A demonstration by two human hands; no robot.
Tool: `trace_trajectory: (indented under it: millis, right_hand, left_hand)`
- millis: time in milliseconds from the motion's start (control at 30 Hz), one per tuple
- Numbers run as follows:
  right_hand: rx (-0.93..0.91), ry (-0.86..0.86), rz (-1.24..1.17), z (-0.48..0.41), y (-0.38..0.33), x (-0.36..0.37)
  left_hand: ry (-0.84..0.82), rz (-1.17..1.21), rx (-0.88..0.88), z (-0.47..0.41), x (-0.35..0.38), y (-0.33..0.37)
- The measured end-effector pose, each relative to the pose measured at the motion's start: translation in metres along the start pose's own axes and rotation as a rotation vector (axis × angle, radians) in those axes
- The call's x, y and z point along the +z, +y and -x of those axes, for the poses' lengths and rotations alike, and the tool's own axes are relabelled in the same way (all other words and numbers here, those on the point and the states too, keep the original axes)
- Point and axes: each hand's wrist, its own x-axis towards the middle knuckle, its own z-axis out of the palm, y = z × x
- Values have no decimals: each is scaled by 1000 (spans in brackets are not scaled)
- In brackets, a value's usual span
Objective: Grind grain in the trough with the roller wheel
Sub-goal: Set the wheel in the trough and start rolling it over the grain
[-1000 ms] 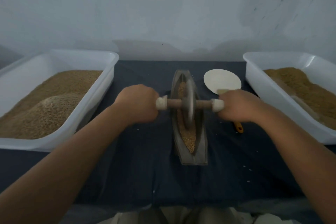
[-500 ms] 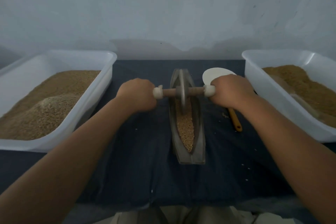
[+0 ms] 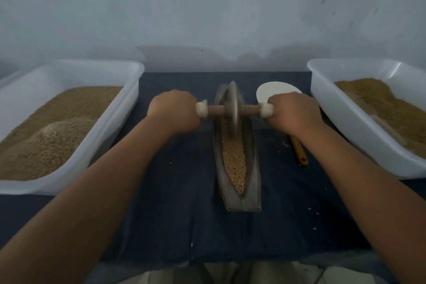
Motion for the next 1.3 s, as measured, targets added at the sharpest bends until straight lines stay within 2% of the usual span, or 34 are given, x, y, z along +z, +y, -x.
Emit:
trace_trajectory:
  millis: [133,200,267,333,433,500,600,667,767,833,900,1033,1100,1167,1300]
  right_hand:
    - [-49,-278,-23,29,10,-14]
    - [-107,-415,-83,56,16,-26]
    - [-119,-487,-159,67,17,-34]
    - [-92,-403,-117,58,13,-30]
    - [-54,-64,10,30,1,-15]
    - [-76,92,55,10,-4,-10]
    - [-107,106,104,-1,-7,-16]
    - [-133,-23,74,9,-3,-23]
    - [-136,-474,-84,39,7,-40]
    - [-135,-598,-151,48,10,-48]
    - [-131,-519,-112,45,8,-44]
    - [-127,-33,65,17,-4,-20]
    - [-118,105,80,9,-6,-13]
    - [-49,21,12,10,-3,-8]
    - [-18,-438,-174,40,11,-15]
  left_hand:
    - [-44,-16,155,39,-5,-8]
    - [2,-28,253,62,-3,-15]
    - [40,-32,279,67,-1,-18]
    - [-5,-19,223,56,1,-16]
    - [-28,16,81,26,6,-10]
    - [-12,38,25,10,11,-8]
    - [-49,93,15,13,13,-9]
    - [-53,102,59,33,14,-12]
    - [29,44,153,68,17,-18]
    - [93,25,178,80,20,-21]
    - [92,24,157,76,22,-20]
    - [17,57,35,34,15,-10]
    - [3,62,9,16,9,-4]
    - [33,13,43,11,2,0]
    - [101,-75,206,35,-4,-5]
